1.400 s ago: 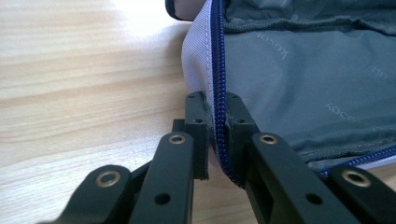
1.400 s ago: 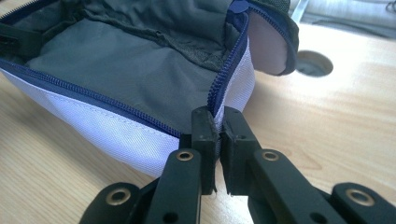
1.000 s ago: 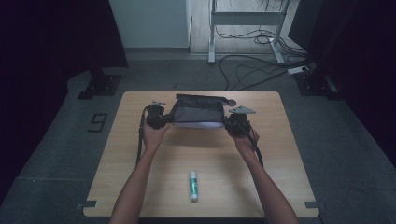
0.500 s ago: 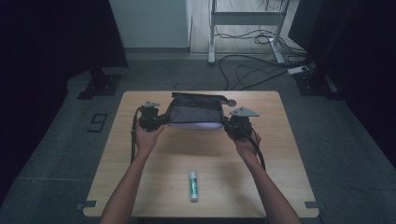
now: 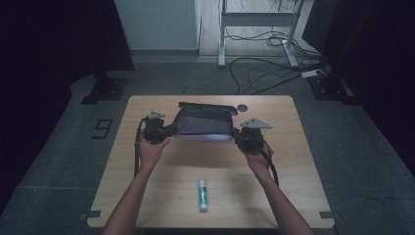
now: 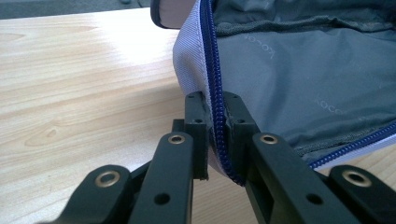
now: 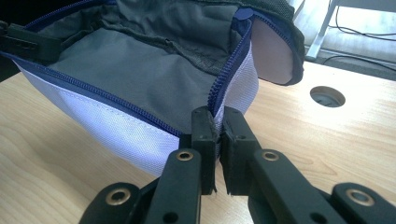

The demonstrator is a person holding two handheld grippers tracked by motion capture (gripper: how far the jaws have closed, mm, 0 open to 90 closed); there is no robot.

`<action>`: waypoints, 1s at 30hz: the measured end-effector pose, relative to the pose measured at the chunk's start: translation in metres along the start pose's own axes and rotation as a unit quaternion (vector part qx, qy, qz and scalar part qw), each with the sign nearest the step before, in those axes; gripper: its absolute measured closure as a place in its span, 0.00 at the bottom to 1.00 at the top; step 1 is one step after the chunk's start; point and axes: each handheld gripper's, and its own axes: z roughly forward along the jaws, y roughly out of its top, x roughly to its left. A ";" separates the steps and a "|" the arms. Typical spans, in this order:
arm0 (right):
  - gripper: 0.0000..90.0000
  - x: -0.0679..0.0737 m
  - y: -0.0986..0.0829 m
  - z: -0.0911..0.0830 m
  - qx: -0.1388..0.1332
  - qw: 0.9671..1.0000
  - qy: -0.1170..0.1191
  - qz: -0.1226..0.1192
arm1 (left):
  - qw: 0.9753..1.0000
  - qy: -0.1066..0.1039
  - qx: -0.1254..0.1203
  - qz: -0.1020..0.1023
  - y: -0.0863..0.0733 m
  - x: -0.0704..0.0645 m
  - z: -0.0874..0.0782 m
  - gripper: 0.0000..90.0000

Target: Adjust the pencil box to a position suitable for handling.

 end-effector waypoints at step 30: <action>0.93 0.020 -0.055 -0.013 0.018 1.000 0.024 -0.008 | 0.999 -0.028 0.035 -0.006 -0.063 -0.001 0.002 0.92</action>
